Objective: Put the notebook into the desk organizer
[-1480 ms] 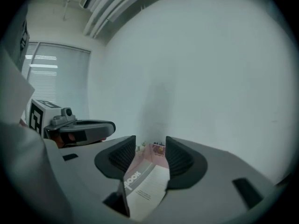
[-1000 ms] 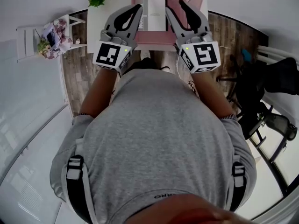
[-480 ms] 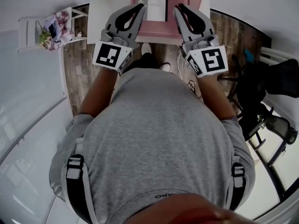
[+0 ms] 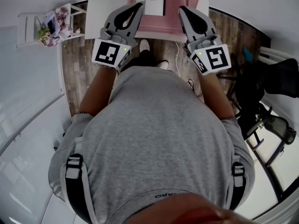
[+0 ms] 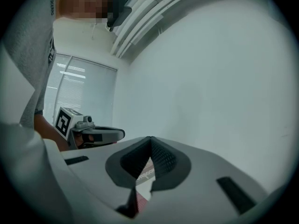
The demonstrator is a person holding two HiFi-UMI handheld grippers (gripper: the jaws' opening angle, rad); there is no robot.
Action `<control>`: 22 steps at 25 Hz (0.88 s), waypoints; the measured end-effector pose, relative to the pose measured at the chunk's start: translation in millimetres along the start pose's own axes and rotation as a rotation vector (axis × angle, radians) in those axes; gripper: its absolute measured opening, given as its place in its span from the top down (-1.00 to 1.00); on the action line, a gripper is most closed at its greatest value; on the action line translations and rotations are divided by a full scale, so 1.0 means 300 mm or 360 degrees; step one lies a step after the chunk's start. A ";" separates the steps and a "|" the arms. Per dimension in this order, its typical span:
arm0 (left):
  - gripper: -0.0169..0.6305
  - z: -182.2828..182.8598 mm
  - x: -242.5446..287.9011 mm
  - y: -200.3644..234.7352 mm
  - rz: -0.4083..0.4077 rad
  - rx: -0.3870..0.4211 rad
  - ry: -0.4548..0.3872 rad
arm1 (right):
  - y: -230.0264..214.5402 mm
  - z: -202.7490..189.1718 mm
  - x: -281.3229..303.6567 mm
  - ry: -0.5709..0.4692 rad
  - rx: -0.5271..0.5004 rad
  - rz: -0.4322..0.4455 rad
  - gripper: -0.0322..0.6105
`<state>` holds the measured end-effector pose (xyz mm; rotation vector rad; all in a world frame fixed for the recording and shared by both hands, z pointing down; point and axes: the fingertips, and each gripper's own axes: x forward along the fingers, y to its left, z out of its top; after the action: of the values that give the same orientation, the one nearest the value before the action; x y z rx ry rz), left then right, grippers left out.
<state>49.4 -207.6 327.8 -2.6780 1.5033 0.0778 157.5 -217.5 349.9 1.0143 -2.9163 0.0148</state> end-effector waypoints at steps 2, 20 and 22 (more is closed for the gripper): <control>0.89 -0.008 -0.005 -0.003 0.0002 -0.0004 0.0005 | -0.002 -0.008 -0.008 0.0005 -0.0010 0.0012 0.88; 0.89 -0.014 -0.011 -0.012 -0.0008 0.0001 0.0026 | 0.001 -0.015 -0.022 0.0009 -0.0020 0.0037 0.88; 0.89 -0.014 -0.015 -0.013 -0.0008 0.0002 0.0023 | 0.006 -0.016 -0.021 0.0010 -0.0027 0.0037 0.89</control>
<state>50.5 -202.2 332.4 -2.6873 1.4997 0.0572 161.5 -211.9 354.3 0.9760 -2.9175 -0.0054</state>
